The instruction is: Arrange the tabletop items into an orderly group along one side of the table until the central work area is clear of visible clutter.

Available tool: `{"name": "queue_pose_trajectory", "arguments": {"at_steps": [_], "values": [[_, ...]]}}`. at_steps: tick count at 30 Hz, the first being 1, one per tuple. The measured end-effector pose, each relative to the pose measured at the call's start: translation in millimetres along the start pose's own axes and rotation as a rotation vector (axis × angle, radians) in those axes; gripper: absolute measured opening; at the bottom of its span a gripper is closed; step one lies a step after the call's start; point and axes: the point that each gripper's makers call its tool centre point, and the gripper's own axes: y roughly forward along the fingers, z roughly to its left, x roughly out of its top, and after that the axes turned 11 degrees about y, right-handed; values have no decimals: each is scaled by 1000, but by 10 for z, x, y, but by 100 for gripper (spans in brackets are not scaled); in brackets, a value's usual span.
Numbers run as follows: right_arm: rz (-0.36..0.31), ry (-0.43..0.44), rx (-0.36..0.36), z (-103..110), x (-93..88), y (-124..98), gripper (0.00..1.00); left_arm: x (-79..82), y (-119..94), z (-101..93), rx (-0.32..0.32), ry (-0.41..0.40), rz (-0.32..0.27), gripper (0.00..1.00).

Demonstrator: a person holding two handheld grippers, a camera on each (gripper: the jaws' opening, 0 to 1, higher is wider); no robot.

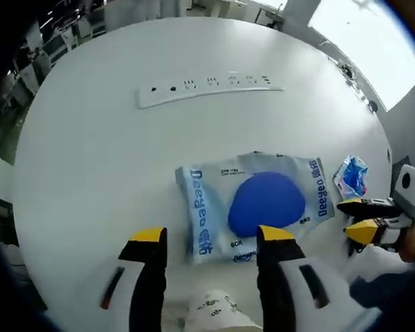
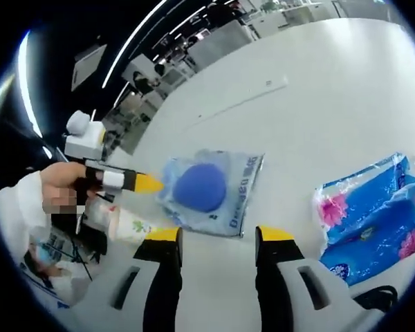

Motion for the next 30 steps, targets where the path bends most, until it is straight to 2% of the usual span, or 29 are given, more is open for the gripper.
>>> {"name": "queue_pose_trajectory", "arguments": {"at_steps": [6,10,15,18,21,24,26,30], "values": [[15,16,-2,10,-48,67,33,-42,56,-27,-23,3,29,35],[8,42,-34,-91,-14,107,28,-76,92,6,-14,9,48,29],[-17,122,-22,-91,69,209,16,-123,160,38,-15,-25,67,20],[7,119,-33,-134,10,237,12,-150,214,105,-10,-35,78,18],[37,84,-52,-182,-59,231,0,-146,236,131,-6,-53,69,12],[45,88,-39,-158,-75,238,0,-111,247,138,-10,-66,53,4],[39,82,-30,-138,-54,234,0,-85,236,130,-15,-32,46,0],[-1,78,0,-49,42,184,0,-14,155,136,7,-25,25,0]]}}
